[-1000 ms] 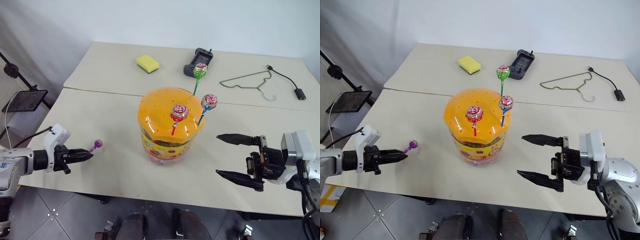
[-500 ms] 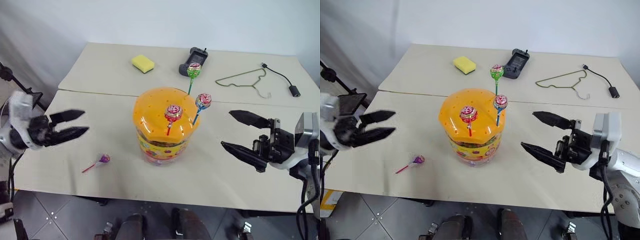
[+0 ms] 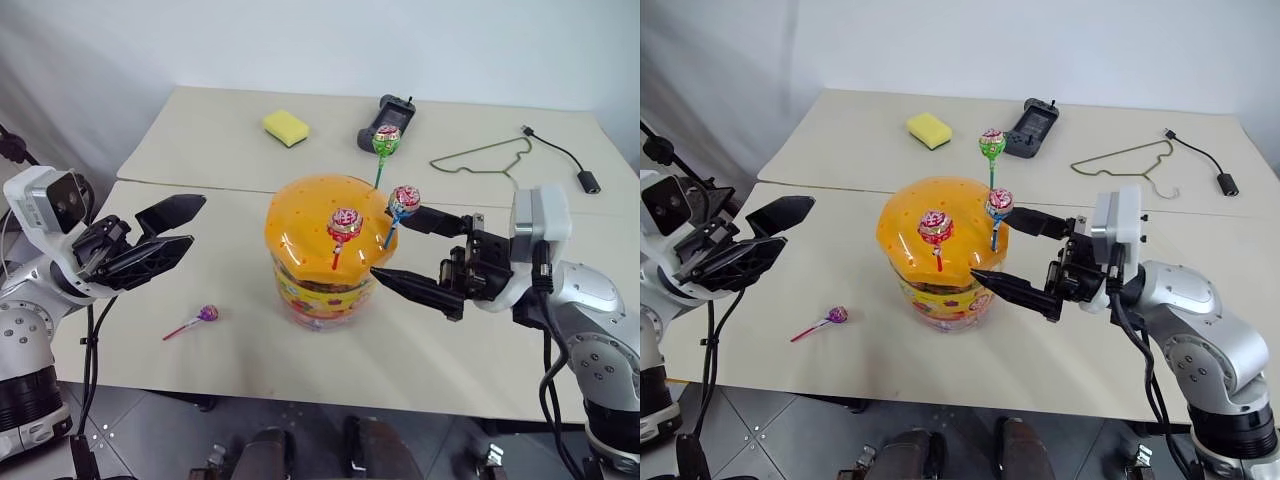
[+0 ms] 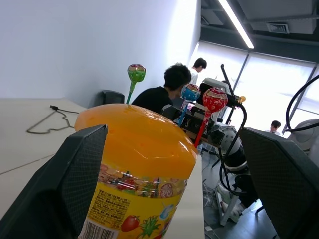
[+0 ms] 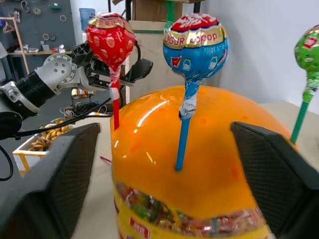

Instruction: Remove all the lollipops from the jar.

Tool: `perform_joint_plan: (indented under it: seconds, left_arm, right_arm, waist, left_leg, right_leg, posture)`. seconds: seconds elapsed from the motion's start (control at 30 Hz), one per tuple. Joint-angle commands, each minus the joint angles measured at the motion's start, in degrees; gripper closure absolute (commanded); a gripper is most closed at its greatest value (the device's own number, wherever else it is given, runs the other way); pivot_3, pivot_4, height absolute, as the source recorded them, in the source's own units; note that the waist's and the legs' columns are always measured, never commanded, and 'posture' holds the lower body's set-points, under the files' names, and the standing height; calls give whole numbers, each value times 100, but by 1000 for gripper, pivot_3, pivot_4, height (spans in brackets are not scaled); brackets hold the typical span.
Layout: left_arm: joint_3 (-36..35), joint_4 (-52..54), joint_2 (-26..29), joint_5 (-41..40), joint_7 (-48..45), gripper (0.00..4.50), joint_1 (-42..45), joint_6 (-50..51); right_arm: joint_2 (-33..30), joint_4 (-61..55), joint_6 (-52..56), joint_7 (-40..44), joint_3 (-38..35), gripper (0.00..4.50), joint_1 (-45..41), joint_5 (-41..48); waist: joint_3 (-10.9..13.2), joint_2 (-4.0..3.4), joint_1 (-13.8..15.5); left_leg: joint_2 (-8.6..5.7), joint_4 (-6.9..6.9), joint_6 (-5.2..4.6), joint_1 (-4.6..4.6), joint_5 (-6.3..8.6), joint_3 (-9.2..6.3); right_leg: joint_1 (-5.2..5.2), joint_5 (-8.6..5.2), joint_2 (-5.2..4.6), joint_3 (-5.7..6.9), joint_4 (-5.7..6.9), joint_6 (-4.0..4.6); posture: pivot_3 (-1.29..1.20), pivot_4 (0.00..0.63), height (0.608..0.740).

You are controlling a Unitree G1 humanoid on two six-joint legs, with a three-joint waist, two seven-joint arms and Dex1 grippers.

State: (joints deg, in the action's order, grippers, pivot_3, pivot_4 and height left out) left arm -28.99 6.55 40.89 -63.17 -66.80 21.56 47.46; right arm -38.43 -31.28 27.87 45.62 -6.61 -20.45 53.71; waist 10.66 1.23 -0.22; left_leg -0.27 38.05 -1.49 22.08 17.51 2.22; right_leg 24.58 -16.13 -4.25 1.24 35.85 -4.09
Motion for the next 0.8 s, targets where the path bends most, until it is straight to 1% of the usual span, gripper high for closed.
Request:
perform_joint_plan:
  seconds: [0.03, 0.17, 0.2, 0.23, 0.3, 0.33, 0.4, 0.43, 0.53, 0.57, 0.67, 0.73, 0.77, 0.8]
  left_arm:
    - [28, 211, -8, -84, -50, 0, -27, -164]
    - [101, 210, -71, -112, -56, 0, -9, -246]
    - [125, 211, -82, -119, -65, 0, 9, -259]
    - [164, 203, -72, -93, -114, 0, 39, -294]
    - [240, 171, -31, -61, -205, 0, 113, -338]
    - [260, 171, -25, -75, -212, 0, 153, -345]
    - [333, 214, 9, -106, -262, 0, 239, -334]
    - [398, 248, 47, -71, -329, 0, 297, -354]
    - [674, 338, 252, 257, -655, 0, 464, -577]
    - [749, 358, 329, 328, -752, 0, 476, -618]
    - [1196, 424, 735, 1070, -1368, 0, 349, -1205]
    - [1310, 425, 848, 1225, -1519, 0, 299, -1359]
    - [1320, 403, 865, 1252, -1550, 0, 300, -1410]
    - [1313, 370, 862, 1260, -1557, 0, 316, -1441]
  right_arm:
    - [113, 24, 14, -65, 55, 1618, -253, -77]
    - [321, 48, 21, -103, 25, 2950, -338, 56]
    - [387, 80, -35, -119, -8, 3215, -344, 21]
    - [484, 125, -134, -110, -71, 3634, -354, 23]
    - [664, 212, -253, -105, -264, 4328, -391, 206]
    - [718, 228, -243, -121, -398, 4465, -410, 399]
    - [648, 281, -119, -197, -732, 4465, -494, 756]
    - [502, 360, 15, -268, -954, 4465, -554, 972]
    - [-243, 968, 692, -646, -1803, 4465, -630, 1758]
    - [-571, 1182, 831, -533, -1973, 4465, -513, 1638]
    - [-2124, 1832, 1219, 155, -1998, 4465, 553, 239]
    - [-2721, 2166, 1058, 375, -1866, 4465, 1185, -565]
    - [-2983, 2389, 921, 404, -1687, 4465, 1506, -1065]
    - [-3119, 2584, 708, 449, -1537, 4465, 1745, -1495]
  waist:
    - [0, 0, 0]
    - [0, 0, -1]
    - [0, 0, -1]
    - [0, 0, -1]
    - [0, 0, -1]
    - [0, 0, -1]
    - [0, 0, -2]
    - [0, 0, -1]
    - [1, 0, 21]
    - [1, -1, 27]
    - [0, -3, 31]
    - [0, -4, 21]
    - [1, -6, 13]
    - [2, -7, 0]
  left_leg:
    - [0, 0, 0, 2, 0, 0]
    - [0, 0, -1, 2, 0, -1]
    - [0, -1, 0, 2, 0, -1]
    - [0, -1, -1, 2, 0, -1]
    - [0, -1, -1, 2, 1, -1]
    - [0, -1, -1, 2, 0, 0]
    - [0, -1, -1, 2, 0, -1]
    - [0, -1, -1, 3, 0, -1]
    - [-2, 0, -2, 7, 1, -1]
    - [-3, -1, -3, 7, 1, -2]
    - [-5, -11, -13, 7, 7, 0]
    - [-5, -18, -19, 8, 11, 5]
    - [-4, -18, -21, 10, 12, 12]
    - [-4, -18, -24, 10, 12, 18]
  right_leg:
    - [0, 0, 0, 0, -3, 0]
    - [1, 0, 0, 1, -2, 0]
    - [1, 0, 0, 1, -1, 0]
    - [1, 0, 0, 1, -3, 0]
    - [0, 0, 0, 1, -2, 0]
    - [1, 0, 0, 1, -2, 0]
    - [0, 0, 0, 1, -1, 0]
    - [0, 0, 0, 1, -3, 0]
    - [0, 0, -3, 2, -6, 0]
    - [-2, 0, -3, 2, -12, 0]
    - [-5, -2, -5, 3, -28, 3]
    - [-4, -4, -4, 3, -34, 7]
    - [-3, -5, -4, 1, -38, 8]
    - [-2, -5, -4, -2, -37, 8]
  posture:
    - [0, 150, 740]
    - [0, 150, 740]
    - [0, 150, 740]
    - [0, 150, 740]
    - [0, 150, 740]
    - [0, 150, 740]
    - [0, 150, 740]
    - [0, 150, 740]
    - [0, 150, 740]
    - [0, 150, 740]
    - [0, 150, 740]
    - [0, 150, 740]
    - [0, 150, 740]
    - [0, 150, 740]
